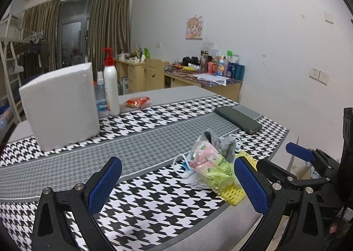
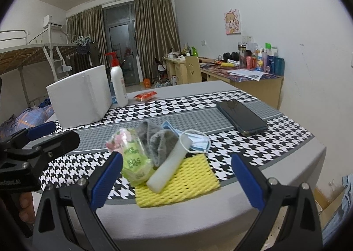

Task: Organize soft objects
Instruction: 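Move the left gripper to the floral tissue bag and close on it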

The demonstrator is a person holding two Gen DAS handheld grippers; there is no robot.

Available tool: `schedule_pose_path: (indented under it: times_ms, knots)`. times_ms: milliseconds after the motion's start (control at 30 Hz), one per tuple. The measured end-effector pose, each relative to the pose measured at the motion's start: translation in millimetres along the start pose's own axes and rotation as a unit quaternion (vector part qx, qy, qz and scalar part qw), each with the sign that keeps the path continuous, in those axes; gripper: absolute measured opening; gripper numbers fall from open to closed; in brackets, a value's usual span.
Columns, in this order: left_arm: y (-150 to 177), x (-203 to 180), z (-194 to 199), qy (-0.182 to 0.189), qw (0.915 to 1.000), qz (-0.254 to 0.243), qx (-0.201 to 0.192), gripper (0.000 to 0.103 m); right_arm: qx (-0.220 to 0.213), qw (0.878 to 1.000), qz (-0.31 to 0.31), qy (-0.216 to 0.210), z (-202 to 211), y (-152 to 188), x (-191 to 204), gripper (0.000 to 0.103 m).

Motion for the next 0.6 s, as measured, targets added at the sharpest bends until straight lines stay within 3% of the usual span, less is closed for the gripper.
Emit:
schedule_pose_path:
  times_ms: [600]
  knots:
    - [11.1, -25.5, -38.8, 0.023, 0.9985, 0.007, 0.049, 0.102, 0.037, 0.999, -0.009, 0.009, -17.0, 14.5, -28.8, 0.1]
Point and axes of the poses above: each gripper's, at about its wrist camera, not at the fingertips, and z roughly against the way its jaws point, x to its left, y to its underside, the point moved 7 cm from there along -z, roughly the way its jaws point, and after that the axes turned 5 degrees about -y, right-handed, at the moved point
